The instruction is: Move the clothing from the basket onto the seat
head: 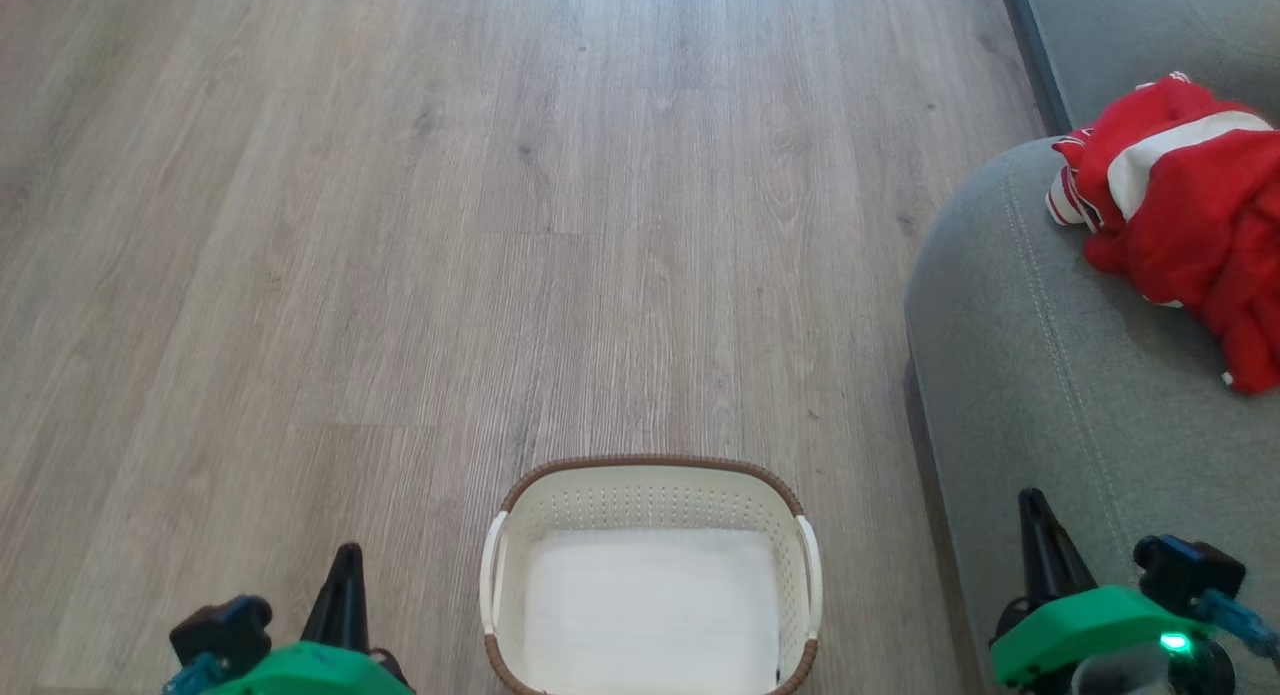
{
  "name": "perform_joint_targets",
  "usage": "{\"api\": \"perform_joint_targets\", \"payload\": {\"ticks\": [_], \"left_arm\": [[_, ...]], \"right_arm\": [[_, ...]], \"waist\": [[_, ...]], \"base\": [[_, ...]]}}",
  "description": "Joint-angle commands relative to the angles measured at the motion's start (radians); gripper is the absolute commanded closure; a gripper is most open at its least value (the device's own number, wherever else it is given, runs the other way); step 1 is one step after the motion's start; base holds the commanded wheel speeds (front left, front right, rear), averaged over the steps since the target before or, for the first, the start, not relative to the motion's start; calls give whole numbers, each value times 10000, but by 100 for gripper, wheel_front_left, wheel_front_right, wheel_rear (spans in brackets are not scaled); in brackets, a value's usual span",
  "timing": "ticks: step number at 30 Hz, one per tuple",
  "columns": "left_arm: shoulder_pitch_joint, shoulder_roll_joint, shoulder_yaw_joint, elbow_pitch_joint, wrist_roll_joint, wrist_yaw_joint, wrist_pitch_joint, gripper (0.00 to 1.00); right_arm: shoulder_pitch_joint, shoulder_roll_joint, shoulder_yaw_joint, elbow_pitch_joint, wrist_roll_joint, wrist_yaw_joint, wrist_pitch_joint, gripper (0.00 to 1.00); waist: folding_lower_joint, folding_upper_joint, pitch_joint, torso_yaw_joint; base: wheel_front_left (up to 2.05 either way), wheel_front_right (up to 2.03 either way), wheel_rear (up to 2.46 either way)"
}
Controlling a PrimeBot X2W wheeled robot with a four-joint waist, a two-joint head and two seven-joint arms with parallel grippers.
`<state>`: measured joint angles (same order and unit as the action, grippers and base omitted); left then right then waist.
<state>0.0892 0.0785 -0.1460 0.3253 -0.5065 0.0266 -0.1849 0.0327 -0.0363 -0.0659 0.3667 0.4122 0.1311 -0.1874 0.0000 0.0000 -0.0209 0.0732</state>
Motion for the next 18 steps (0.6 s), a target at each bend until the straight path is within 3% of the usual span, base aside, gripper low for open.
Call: {"api": "perform_joint_targets", "payload": {"ticks": [1,18], "left_arm": [[-497,-5,230,-370,-175,-64,37,100],[-740,-51,621,-442,-1970,-314,524,100]], "right_arm": [[-439,-64,-46,-371,215,-1,36,100],[-598,-77,-116,-513,2160,-1,527,100]], "waist": [[0,0,2,-4],[0,0,41,-124]], "base": [[0,0,0],[0,0,0]]}}
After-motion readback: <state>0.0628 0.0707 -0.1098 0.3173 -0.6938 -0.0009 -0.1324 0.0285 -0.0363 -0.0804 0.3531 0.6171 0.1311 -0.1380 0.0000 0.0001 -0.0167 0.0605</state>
